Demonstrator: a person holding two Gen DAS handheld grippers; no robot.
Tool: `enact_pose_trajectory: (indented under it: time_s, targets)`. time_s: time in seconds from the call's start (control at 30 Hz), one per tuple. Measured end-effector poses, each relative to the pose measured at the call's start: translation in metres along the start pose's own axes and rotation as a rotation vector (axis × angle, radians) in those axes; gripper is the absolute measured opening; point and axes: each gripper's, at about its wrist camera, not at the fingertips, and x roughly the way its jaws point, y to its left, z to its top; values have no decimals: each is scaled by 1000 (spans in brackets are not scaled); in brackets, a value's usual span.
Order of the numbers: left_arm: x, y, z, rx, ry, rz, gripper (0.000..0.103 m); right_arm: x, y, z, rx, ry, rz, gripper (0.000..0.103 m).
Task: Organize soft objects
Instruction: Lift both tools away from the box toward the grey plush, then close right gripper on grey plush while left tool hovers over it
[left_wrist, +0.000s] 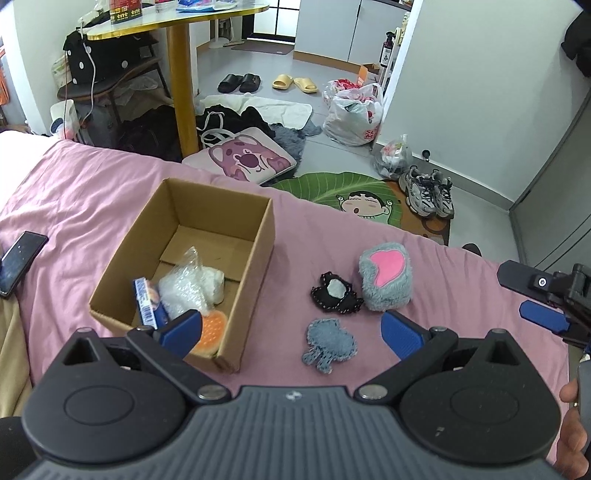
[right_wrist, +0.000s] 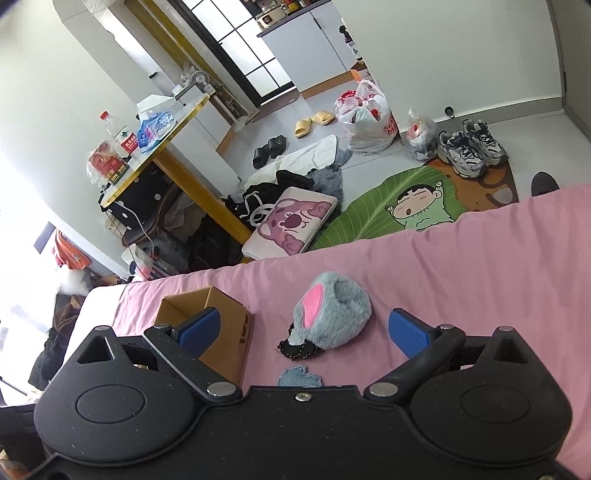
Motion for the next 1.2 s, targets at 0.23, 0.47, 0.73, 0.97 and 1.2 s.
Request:
enact_pose_trajectory:
  time_s: [0.23,0.47,0.73,0.97,1.2]
  targets:
    - [12,-22,10,-6,-18,12,101,17,-18,17,32,28,43,98]
    - [27,-43,18,-6,-48,10,99,39,-53,19,142,7,61,93]
    - [62,-58,18,-96,-39,-28,74,81,-80,9,261,108,125,74]
    - [91,-76,17,-137,-37,-54,63,110,-90,3,330,162,151,60]
    - [117,-83,20,-181,-26,-78,46,119,-110,-4,439,179,178,47]
